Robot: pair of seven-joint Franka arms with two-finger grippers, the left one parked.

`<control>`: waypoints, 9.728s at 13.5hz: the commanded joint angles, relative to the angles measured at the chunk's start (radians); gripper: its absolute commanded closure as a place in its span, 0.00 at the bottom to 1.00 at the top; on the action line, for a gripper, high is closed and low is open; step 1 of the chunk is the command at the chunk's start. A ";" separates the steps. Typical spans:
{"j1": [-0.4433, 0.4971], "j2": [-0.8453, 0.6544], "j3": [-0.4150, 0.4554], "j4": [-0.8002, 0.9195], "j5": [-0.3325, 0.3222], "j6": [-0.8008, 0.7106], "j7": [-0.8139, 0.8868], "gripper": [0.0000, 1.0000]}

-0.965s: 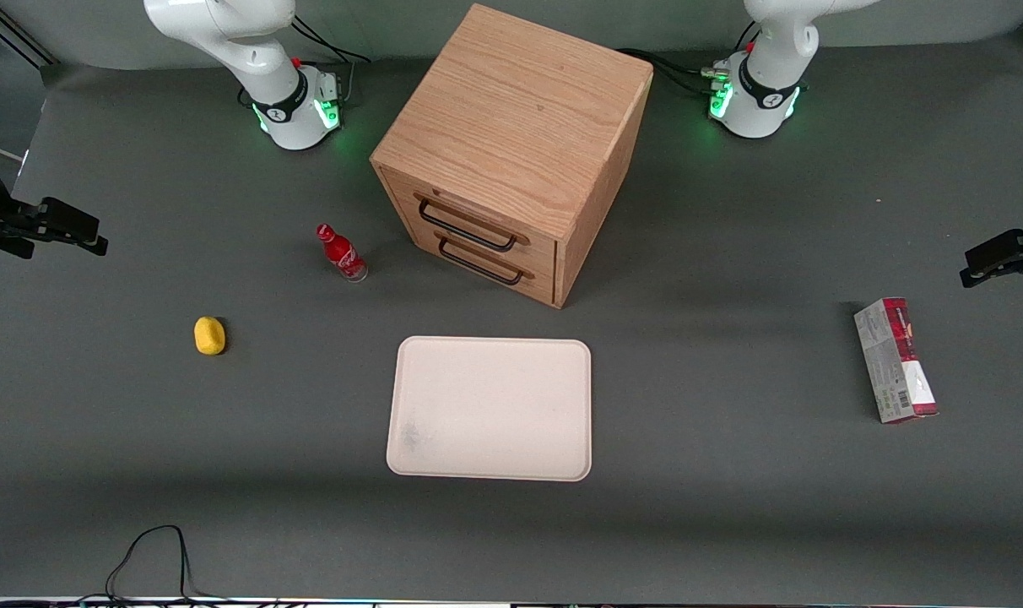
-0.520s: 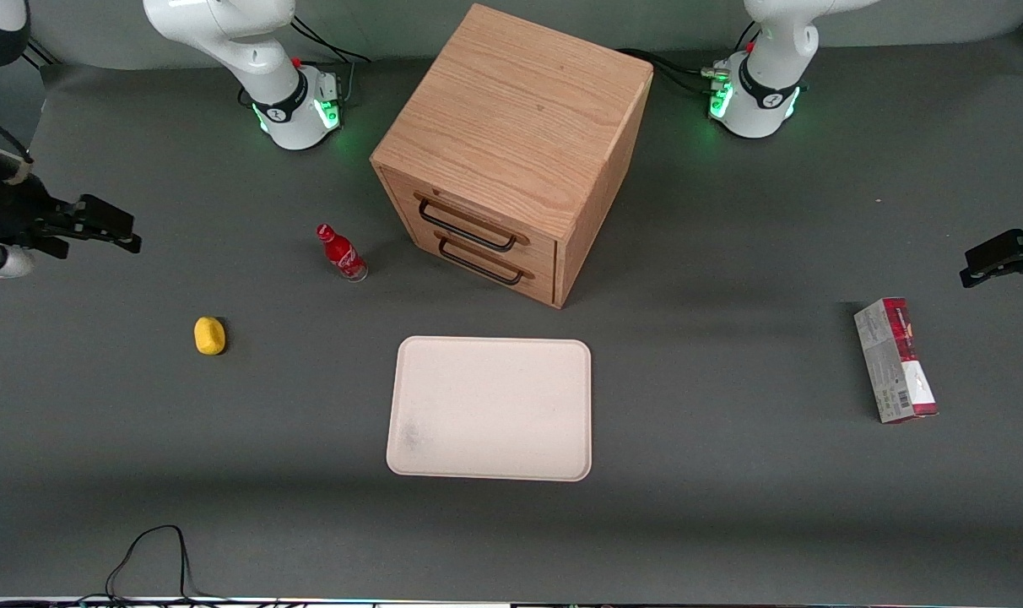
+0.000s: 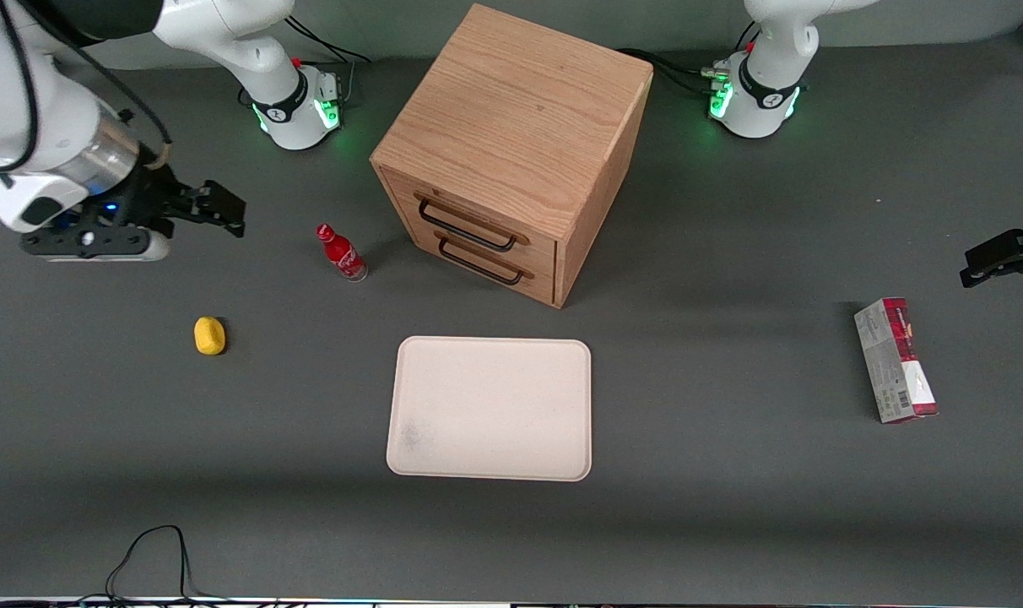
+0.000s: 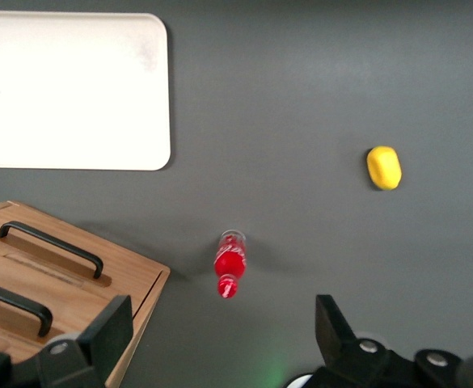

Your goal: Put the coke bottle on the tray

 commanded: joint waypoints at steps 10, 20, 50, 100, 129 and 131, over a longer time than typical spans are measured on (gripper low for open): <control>0.141 -0.372 -0.009 -0.500 0.002 0.151 0.163 0.00; 0.144 -0.405 -0.009 -0.648 -0.041 0.279 0.122 0.00; 0.141 -0.217 -0.012 -1.036 -0.046 0.875 0.138 0.96; 0.092 0.847 0.057 0.790 0.011 0.132 0.105 1.00; 0.095 0.737 0.054 0.759 0.005 -0.030 0.126 0.00; 0.089 0.654 0.054 0.748 0.005 -0.159 0.111 0.00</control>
